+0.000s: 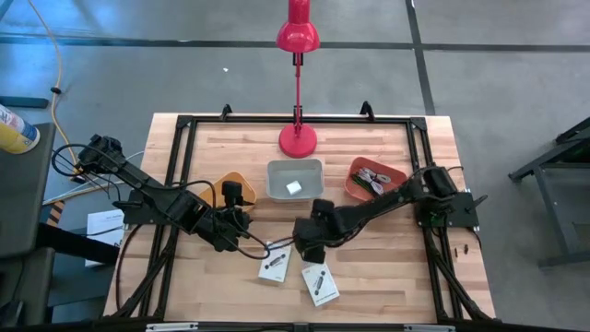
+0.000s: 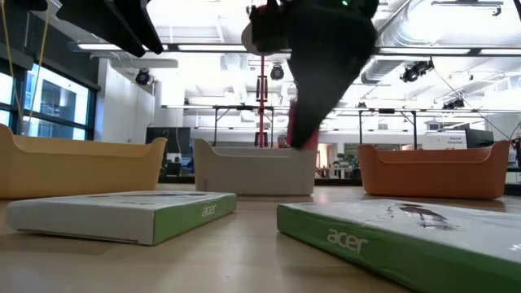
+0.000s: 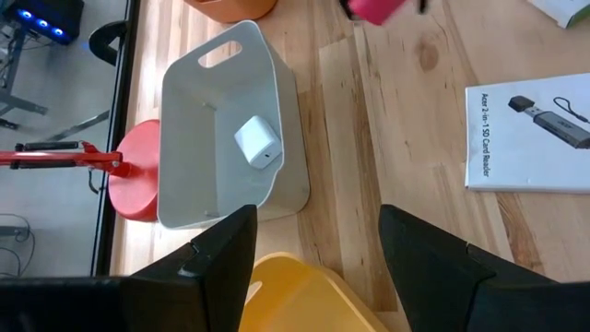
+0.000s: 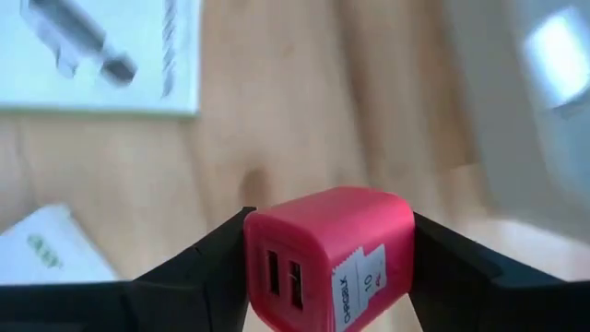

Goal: Pick and place items into bin
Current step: Put the pink charger adapter into the gray bin, then adjust the right white card reader

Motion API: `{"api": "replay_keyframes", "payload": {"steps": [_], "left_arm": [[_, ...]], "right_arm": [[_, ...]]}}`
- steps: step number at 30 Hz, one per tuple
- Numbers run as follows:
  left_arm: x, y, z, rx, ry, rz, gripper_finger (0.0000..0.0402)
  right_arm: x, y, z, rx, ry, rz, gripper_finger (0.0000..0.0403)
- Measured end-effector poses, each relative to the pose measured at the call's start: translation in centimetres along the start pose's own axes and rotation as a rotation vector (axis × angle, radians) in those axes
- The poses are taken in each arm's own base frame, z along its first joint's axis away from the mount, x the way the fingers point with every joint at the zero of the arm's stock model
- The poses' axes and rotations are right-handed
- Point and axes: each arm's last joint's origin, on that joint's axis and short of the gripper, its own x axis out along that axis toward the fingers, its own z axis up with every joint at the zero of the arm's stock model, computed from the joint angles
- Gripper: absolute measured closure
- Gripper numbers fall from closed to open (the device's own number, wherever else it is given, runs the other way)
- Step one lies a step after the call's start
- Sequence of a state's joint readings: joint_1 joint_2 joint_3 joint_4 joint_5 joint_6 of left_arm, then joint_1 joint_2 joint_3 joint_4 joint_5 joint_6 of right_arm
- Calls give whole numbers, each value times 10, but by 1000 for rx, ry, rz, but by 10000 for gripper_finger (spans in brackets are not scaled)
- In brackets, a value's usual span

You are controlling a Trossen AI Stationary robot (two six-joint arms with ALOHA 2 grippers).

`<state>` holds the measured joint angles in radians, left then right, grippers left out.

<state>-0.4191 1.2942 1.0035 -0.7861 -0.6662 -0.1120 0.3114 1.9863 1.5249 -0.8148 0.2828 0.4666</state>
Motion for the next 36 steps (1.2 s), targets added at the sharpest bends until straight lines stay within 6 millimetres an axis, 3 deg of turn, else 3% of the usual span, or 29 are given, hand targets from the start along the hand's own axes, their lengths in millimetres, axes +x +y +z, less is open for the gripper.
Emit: {"api": "replay_keyframes", "payload": {"steps": [5,9,22,28,36], "left_arm": [[0,0,0,0,0,0,186],[0,0,0,-7,0,0,186],[0,0,0,-23,1,0,186],[0,0,0,-22,2,0,186],[0,1,0,-22,-2,25,186]], "right_arm": [[-17,-27,13,1,-81,-87,165],[-24,-60,25,8,-114,-141,175],[-5,-158,54,109,-153,-158,170],[-2,-177,59,154,-184,-132,178],[7,-178,68,198,-255,-99,161]]}}
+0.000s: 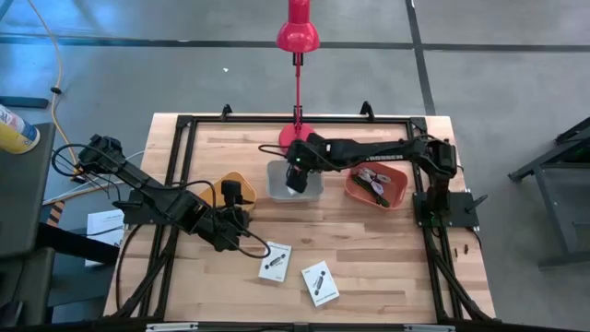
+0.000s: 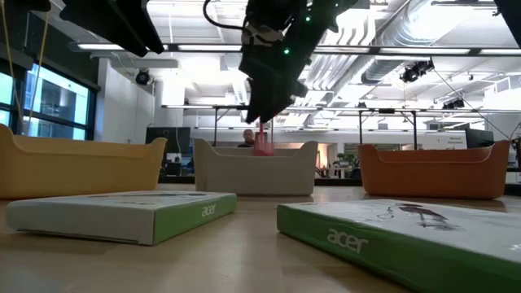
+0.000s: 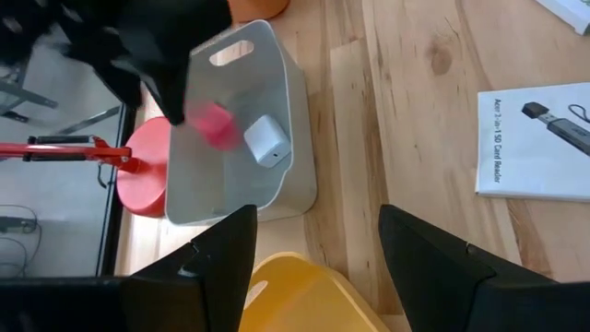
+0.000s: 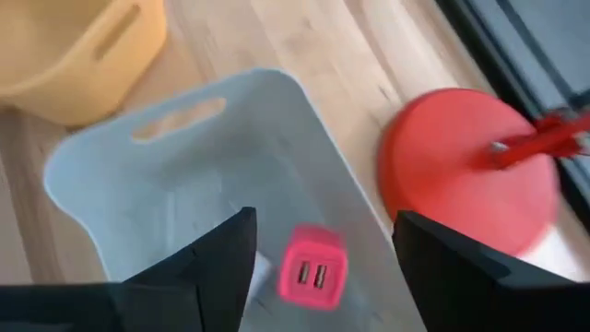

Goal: Pick and place items into bin
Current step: Adjust the right white card reader

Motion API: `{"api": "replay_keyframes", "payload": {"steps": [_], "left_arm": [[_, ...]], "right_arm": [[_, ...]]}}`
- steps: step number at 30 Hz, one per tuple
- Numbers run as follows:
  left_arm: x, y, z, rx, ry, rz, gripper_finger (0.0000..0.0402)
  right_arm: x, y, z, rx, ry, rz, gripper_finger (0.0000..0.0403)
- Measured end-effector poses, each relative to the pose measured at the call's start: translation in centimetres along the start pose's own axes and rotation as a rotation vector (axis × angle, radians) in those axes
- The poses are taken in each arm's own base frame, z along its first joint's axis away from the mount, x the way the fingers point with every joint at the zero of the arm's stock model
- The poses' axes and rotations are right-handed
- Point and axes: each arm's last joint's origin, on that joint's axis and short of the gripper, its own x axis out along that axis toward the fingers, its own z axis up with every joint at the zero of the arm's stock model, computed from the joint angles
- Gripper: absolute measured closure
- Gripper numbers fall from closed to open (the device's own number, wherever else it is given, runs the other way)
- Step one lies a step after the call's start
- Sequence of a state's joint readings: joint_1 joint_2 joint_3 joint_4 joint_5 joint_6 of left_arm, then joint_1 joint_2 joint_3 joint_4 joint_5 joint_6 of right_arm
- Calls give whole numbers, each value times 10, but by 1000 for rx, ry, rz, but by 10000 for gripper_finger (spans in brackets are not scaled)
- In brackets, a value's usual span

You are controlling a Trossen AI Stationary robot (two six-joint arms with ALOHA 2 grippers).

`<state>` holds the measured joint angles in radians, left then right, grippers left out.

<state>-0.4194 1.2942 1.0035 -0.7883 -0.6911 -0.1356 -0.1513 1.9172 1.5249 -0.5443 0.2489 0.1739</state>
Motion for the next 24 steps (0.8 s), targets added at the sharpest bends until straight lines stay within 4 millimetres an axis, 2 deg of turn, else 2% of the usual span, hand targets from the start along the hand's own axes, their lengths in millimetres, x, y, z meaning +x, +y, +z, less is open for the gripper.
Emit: {"api": "replay_keyframes", "payload": {"steps": [4,8,19,24], "left_arm": [[0,0,0,-1,0,2,186],[0,0,0,-1,-1,2,186],[0,0,0,-4,1,-9,186],[0,-1,0,-5,3,-34,186]], "right_arm": [[16,5,-2,24,-5,30,181],[24,8,-3,53,1,52,204],[22,9,-3,52,-2,65,251],[3,12,4,43,-52,85,264]]}}
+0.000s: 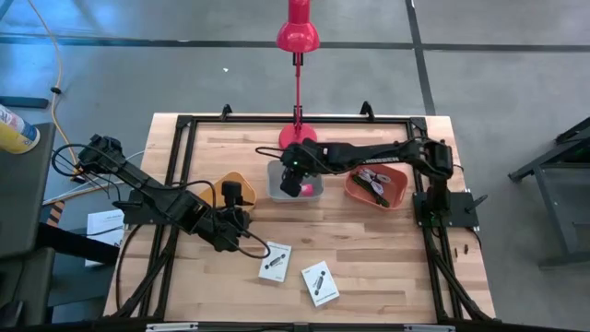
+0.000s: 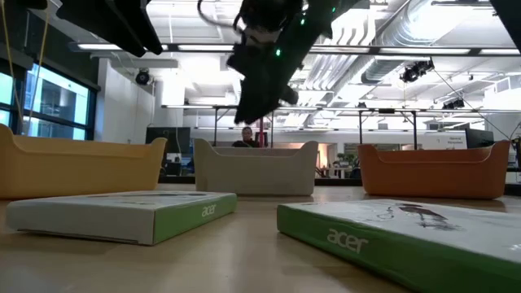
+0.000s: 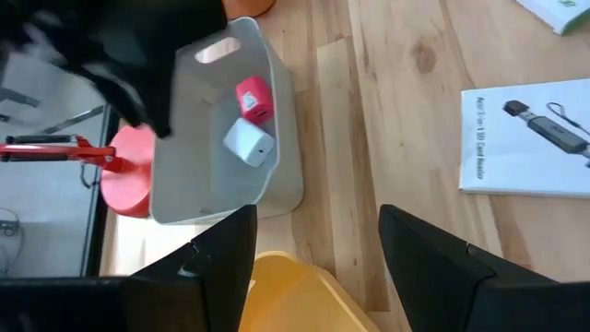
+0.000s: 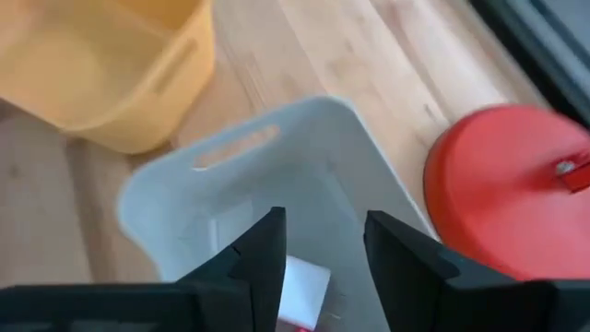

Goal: Pick and place items into bin
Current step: Adjust the right white card reader

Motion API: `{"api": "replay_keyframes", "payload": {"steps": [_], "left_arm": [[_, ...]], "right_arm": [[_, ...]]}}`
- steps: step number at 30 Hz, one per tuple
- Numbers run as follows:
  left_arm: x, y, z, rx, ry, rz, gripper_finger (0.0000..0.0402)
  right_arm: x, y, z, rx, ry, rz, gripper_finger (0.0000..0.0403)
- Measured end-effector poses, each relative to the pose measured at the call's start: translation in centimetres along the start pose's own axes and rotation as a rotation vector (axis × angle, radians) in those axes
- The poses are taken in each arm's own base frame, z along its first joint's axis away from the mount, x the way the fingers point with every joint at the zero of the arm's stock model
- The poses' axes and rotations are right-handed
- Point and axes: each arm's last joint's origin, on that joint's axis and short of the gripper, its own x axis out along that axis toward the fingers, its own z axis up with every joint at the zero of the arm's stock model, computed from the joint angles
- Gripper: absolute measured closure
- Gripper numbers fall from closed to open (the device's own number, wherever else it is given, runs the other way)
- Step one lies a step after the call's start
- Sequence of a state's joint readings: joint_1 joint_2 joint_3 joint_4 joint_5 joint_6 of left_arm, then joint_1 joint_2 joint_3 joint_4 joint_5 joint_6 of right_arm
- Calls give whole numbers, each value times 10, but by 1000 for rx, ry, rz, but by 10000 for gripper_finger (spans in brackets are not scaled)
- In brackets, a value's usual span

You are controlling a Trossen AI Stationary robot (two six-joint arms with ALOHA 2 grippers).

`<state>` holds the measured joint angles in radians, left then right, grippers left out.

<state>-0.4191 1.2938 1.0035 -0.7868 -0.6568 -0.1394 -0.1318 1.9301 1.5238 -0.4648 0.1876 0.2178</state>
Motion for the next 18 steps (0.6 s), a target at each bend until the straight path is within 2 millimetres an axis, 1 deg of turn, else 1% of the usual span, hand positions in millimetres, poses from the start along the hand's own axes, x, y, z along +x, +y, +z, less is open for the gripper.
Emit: {"api": "replay_keyframes", "payload": {"steps": [3,5,9,13,16,18], "left_arm": [[0,0,0,-1,2,-15,186],[0,-1,1,-11,-3,-24,186],[0,-2,4,-115,-27,-63,185],[-1,-5,13,-248,-97,-141,185],[-3,-7,22,-261,-170,-218,185],[-4,-7,28,-254,-221,-258,186]], "right_arm": [[-19,5,5,-34,-42,15,267],[-35,10,8,-75,-59,30,269],[-74,20,7,-167,-65,74,269],[-112,31,-5,-243,-7,143,269],[-138,42,-18,-298,45,200,269],[-152,51,-27,-342,82,235,269]]}}
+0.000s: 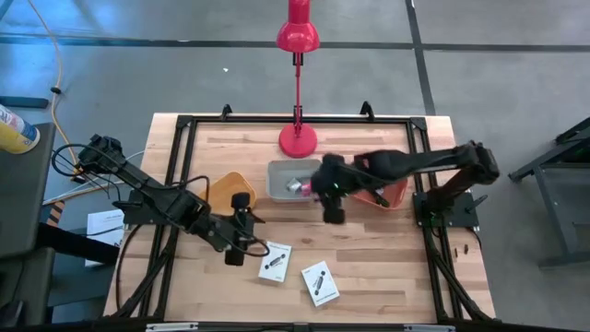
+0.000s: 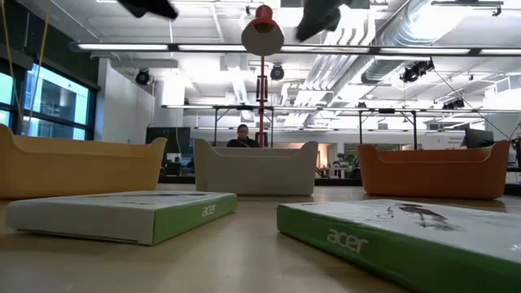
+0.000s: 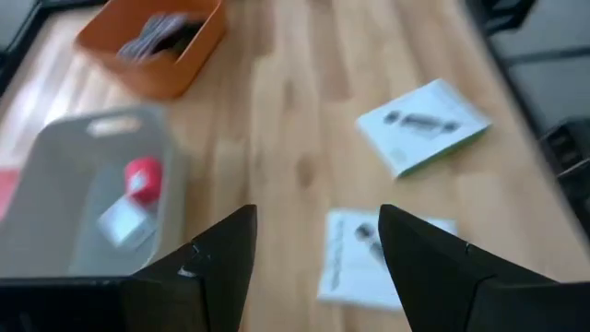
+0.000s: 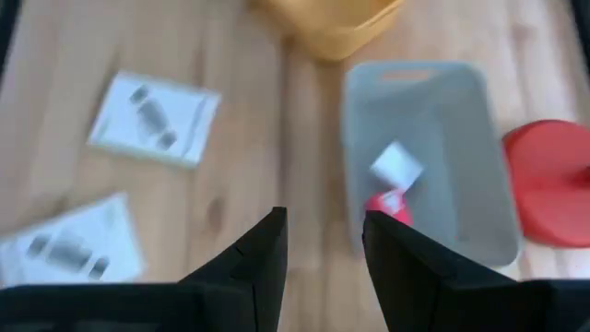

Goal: Pick and place items into bin
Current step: Adjust the right white card reader

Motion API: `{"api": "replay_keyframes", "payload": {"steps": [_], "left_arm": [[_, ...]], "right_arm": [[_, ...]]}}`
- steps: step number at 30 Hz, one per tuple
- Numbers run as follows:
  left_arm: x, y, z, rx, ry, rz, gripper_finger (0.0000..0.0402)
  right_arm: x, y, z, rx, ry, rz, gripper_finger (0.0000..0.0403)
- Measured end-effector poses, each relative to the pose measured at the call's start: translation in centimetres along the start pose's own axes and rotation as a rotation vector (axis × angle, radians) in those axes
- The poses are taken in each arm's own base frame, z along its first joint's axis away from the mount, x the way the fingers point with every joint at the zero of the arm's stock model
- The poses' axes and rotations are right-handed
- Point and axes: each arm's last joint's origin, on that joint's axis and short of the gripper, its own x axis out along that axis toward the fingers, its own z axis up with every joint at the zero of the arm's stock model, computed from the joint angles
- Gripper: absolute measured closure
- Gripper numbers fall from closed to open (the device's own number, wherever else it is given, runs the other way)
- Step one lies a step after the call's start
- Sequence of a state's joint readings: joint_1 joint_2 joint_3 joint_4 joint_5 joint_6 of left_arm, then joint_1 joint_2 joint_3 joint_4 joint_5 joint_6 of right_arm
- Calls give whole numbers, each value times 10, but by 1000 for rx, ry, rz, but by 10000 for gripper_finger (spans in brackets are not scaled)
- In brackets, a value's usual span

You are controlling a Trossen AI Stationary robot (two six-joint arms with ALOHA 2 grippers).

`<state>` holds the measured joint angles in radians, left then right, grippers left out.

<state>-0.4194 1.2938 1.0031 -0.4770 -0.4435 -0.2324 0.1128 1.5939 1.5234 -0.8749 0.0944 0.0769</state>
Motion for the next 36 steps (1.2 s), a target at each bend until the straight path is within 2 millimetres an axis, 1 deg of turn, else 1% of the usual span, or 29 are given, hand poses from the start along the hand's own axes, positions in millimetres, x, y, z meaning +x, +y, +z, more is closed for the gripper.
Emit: {"api": "replay_keyframes", "payload": {"steps": [2,6,8,11,14,18,23,25,28,32,36], "left_arm": [[0,-2,5,-2,-42,-27,185],[4,-6,11,-31,-103,-47,186],[11,-12,13,-49,-126,-57,186],[29,-24,12,-72,-129,-88,186],[49,-39,9,-87,-130,-137,186],[70,-61,3,-110,-153,-189,186],[84,-83,-3,-100,-141,-195,186],[89,-90,-5,-87,-127,-200,186],[97,-100,-10,-67,-107,-196,186],[109,-109,-14,-88,-86,-193,186],[117,-115,-11,-108,-80,-199,186]], "right_arm": [[-6,16,-6,-50,31,29,269],[-12,48,-16,-145,77,80,269],[-12,61,-19,-178,82,101,269],[-11,76,-25,-187,88,122,269],[-4,84,-41,-134,105,135,269],[11,92,-73,21,131,173,269],[23,111,-111,295,60,263,269],[26,118,-122,408,21,288,269],[30,128,-135,520,-18,321,269],[29,143,-144,566,-104,339,269],[23,156,-149,493,-185,343,269]]}}
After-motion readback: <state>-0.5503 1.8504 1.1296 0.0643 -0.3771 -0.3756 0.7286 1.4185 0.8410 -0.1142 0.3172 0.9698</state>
